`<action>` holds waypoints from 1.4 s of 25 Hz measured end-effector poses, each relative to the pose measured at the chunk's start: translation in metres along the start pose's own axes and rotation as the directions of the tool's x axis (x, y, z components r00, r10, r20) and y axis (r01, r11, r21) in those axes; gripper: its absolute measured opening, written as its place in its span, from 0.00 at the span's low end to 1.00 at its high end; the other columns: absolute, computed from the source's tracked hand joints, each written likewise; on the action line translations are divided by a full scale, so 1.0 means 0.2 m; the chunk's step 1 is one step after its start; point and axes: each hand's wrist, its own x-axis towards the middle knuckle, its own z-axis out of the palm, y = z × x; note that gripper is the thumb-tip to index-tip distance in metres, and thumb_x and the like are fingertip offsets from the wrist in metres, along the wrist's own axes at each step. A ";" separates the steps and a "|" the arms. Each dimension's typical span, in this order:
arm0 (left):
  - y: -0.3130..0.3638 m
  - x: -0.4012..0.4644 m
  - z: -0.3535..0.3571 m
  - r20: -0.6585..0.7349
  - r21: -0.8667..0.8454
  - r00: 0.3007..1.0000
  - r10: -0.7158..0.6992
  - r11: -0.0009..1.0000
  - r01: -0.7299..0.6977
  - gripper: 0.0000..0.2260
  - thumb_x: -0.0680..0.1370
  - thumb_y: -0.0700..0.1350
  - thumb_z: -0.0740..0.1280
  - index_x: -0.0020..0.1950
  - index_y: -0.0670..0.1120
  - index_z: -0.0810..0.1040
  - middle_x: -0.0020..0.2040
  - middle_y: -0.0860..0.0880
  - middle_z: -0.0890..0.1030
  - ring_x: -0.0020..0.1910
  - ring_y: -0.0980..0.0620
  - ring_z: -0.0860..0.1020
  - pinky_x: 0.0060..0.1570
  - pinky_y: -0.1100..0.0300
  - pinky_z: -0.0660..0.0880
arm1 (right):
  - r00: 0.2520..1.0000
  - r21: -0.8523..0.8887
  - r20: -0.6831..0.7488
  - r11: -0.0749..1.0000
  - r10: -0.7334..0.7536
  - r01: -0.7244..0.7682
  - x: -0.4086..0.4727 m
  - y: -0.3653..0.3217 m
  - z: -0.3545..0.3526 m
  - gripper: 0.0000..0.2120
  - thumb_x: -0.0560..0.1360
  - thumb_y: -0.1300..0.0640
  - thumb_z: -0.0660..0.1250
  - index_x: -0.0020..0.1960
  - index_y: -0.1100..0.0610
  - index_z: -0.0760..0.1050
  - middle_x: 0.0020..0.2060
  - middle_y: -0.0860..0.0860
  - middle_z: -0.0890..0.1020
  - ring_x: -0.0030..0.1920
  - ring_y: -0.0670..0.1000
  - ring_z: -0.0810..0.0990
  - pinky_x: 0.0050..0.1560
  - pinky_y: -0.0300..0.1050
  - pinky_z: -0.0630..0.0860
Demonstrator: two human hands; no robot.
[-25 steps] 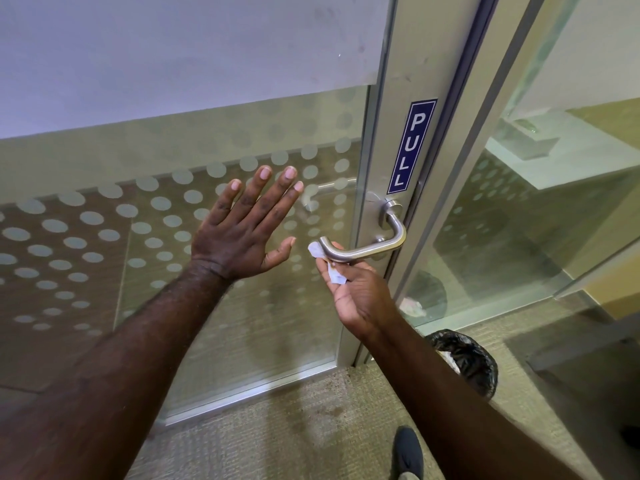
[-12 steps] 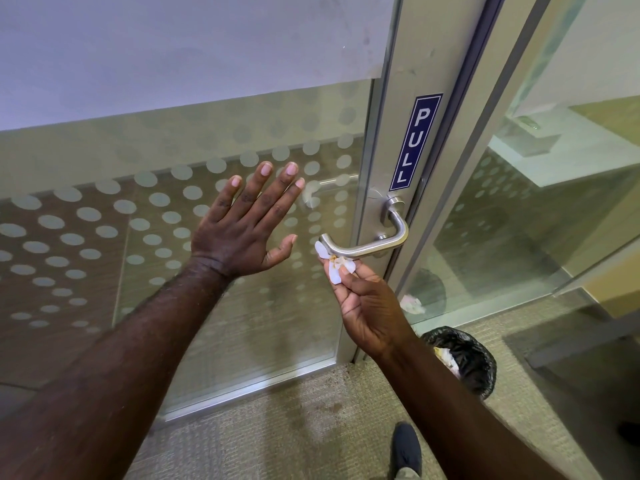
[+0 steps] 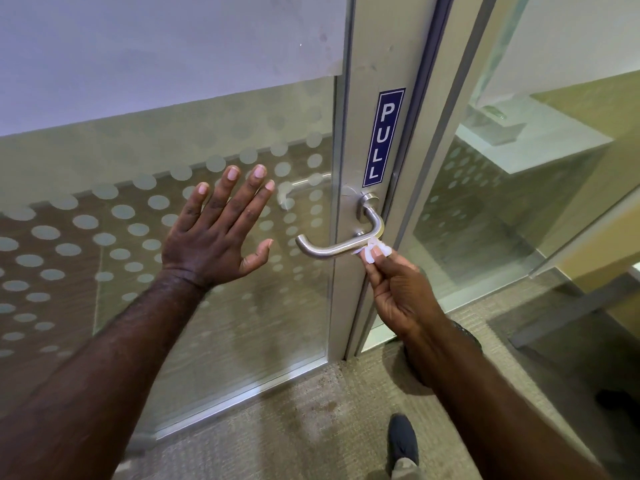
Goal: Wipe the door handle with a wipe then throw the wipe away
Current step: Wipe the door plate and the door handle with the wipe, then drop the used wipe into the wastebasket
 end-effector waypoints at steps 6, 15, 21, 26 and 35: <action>0.01 0.00 0.00 0.002 -0.002 1.000 -0.010 1.000 0.010 0.37 0.79 0.64 0.56 0.82 0.45 0.59 0.82 0.46 0.56 0.81 0.45 0.51 0.79 0.50 0.40 | 0.996 0.023 -0.048 0.997 -0.078 0.079 0.05 -0.10 0.02 0.07 0.78 0.74 0.59 0.50 0.69 0.75 0.39 0.59 0.86 0.39 0.50 0.86 0.42 0.38 0.83; -0.01 0.02 -0.06 0.037 -0.151 0.999 -0.029 0.988 0.035 0.38 0.78 0.64 0.59 0.81 0.43 0.61 0.81 0.45 0.60 0.81 0.45 0.53 0.79 0.51 0.41 | 0.973 -0.197 0.073 0.953 -0.219 0.229 0.08 -0.34 0.01 0.11 0.78 0.74 0.59 0.55 0.65 0.75 0.46 0.59 0.84 0.44 0.49 0.85 0.45 0.37 0.81; 0.18 0.08 -0.21 0.119 -0.440 0.984 -0.136 0.881 0.175 0.36 0.79 0.61 0.59 0.82 0.44 0.55 0.82 0.44 0.56 0.81 0.43 0.54 0.78 0.46 0.47 | 0.857 -0.802 0.138 0.452 -0.497 0.391 0.02 -0.47 -0.37 0.14 0.75 0.68 0.69 0.51 0.53 0.70 0.42 0.57 0.85 0.40 0.46 0.83 0.43 0.35 0.76; 0.87 0.33 -0.40 0.134 -0.717 0.990 0.032 0.693 0.074 0.31 0.80 0.60 0.59 0.78 0.45 0.62 0.77 0.42 0.66 0.80 0.45 0.55 0.77 0.45 0.52 | 0.821 -0.877 0.221 0.260 -0.527 0.403 0.08 -0.68 -0.65 0.13 0.74 0.64 0.72 0.47 0.48 0.73 0.42 0.44 0.85 0.43 0.40 0.84 0.41 0.29 0.76; 1.75 0.96 -0.22 0.221 -0.837 0.948 0.230 0.544 0.062 0.33 0.79 0.60 0.61 0.79 0.45 0.60 0.79 0.44 0.61 0.79 0.44 0.58 0.78 0.46 0.50 | 0.791 -0.928 0.253 0.090 -0.556 0.360 0.32 -1.09 -1.09 0.18 0.73 0.64 0.72 0.46 0.41 0.72 0.41 0.32 0.81 0.38 0.37 0.80 0.37 0.25 0.72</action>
